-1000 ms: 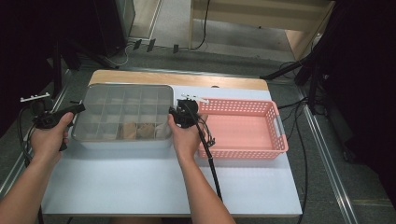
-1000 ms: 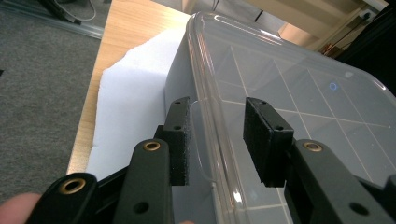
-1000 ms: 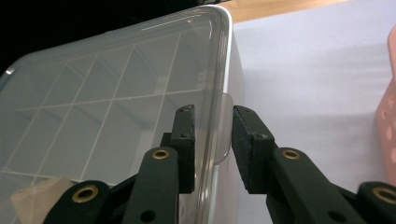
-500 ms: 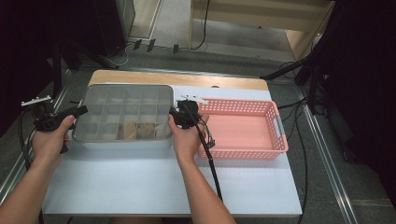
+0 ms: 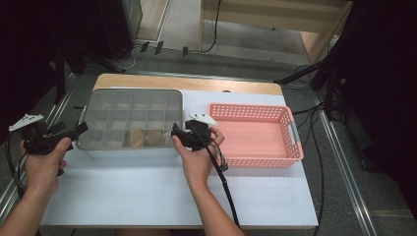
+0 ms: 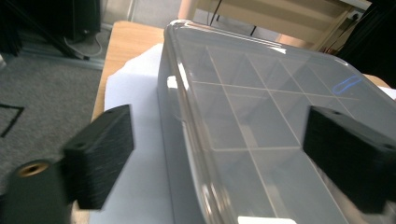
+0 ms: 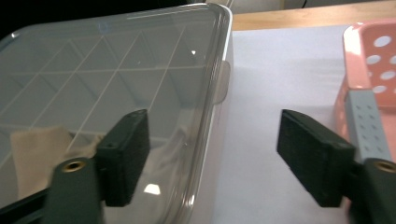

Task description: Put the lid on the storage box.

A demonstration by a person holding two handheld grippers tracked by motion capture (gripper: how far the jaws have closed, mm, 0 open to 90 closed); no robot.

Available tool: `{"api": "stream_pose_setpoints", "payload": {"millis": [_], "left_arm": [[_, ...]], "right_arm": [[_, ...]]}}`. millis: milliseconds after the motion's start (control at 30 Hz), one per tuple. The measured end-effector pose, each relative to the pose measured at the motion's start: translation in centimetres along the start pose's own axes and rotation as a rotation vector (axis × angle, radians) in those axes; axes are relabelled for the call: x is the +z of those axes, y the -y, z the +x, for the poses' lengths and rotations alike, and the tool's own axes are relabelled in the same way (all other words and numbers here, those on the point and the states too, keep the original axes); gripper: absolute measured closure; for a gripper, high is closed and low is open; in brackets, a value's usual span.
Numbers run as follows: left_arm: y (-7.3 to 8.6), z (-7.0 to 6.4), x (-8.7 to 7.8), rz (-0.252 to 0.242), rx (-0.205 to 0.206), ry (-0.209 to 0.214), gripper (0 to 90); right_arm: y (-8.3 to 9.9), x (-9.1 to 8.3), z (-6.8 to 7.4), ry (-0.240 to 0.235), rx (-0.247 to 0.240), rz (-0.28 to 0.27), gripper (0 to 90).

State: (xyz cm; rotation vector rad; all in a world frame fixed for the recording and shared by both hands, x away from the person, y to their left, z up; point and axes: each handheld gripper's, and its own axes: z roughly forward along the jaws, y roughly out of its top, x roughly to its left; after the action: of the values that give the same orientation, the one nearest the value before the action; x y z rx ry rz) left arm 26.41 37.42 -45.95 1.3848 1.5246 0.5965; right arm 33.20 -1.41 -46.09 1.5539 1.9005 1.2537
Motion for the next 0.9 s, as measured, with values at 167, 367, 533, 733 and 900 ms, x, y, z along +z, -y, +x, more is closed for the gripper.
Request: {"api": "stream_pose_setpoints", "payload": {"millis": [167,367,533,733,900], "left_arm": [[0.5,-0.7,-1.7,-0.038,0.017,0.029,0.0],[2.5,-1.6,-3.2,-0.059,0.052,0.035,0.0],[4.2,-1.8,-3.9,-0.064,0.048,0.030,0.0],[6.2,-2.5,-4.7,-0.064,0.066,0.023,0.0],[7.9,-2.9,-5.3,-0.076,0.049,0.019,0.0]], "right_arm": [[1.5,-0.8,0.3,-0.026,-0.033,-0.028,14.6],[2.6,-2.2,0.8,-0.075,-0.060,-0.051,13.0],[3.5,-3.5,1.1,-0.104,-0.052,-0.065,13.0],[4.7,-4.9,1.5,-0.118,-0.087,-0.084,13.2],[6.0,-6.2,1.8,-0.130,-0.112,-0.114,14.0]]}}
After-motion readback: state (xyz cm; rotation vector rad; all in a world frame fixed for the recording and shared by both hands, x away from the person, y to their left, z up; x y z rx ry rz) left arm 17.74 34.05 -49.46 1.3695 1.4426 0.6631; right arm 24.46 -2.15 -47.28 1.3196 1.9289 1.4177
